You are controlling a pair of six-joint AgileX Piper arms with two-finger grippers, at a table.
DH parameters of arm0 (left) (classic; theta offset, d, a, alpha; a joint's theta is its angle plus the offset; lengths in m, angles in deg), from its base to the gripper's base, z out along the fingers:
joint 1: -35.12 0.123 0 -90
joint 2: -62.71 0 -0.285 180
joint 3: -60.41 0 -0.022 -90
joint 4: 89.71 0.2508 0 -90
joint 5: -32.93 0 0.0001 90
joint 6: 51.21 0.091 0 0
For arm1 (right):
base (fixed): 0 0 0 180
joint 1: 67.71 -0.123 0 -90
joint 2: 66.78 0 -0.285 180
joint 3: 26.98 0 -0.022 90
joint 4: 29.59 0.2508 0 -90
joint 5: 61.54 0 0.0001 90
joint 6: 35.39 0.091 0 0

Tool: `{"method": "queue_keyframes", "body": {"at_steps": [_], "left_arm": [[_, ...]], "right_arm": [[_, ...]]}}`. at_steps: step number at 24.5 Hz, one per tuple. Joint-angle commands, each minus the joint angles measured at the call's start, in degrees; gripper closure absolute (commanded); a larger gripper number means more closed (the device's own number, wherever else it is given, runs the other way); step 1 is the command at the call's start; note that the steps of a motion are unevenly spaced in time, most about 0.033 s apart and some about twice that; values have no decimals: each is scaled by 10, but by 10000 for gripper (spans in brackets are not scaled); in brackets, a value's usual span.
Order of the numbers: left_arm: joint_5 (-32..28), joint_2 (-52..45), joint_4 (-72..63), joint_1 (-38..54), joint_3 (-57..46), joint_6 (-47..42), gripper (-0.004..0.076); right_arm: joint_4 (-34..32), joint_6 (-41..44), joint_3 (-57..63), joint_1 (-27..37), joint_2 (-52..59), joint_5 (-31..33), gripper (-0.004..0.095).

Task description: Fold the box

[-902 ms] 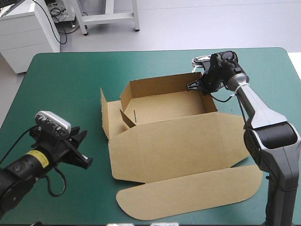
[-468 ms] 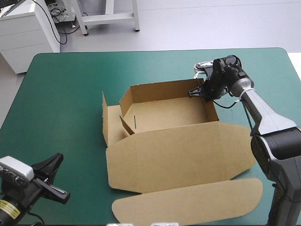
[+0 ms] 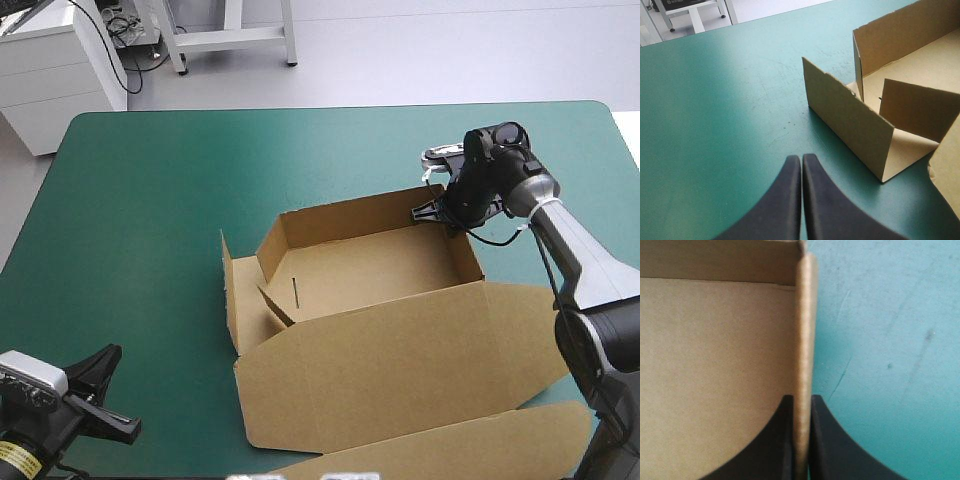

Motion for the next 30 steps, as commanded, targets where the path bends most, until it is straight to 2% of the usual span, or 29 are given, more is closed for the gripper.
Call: {"method": "queue_keyframes", "body": {"at_steps": [1,5,7,8,9,10,11,14,20,30], "left_arm": [[-49,7,9,0,3,-10,731],[-60,7,9,0,-2,-13,731],[-61,7,9,0,-2,-13,731],[-61,7,9,0,-2,-13,731],[-61,7,9,0,-2,-13,731],[-61,7,9,0,-2,-13,731],[-61,7,11,0,-2,-13,731],[-61,7,14,0,-2,-13,731],[-52,7,14,0,-2,-13,731],[-51,7,16,0,-2,-15,731]], "right_arm": [[4,-3,-12,0,20,-16,927],[4,-7,-12,0,-5,-22,914],[8,-35,-12,0,-10,-22,858],[8,-46,-12,0,-11,-22,754],[8,-51,-12,0,-11,-22,700],[7,-52,-12,1,-11,-21,566],[7,-52,-13,1,-11,-16,495],[4,-53,-19,1,-11,8,367],[7,-45,-102,1,25,17,369],[5,-32,-123,1,107,17,369]]}}
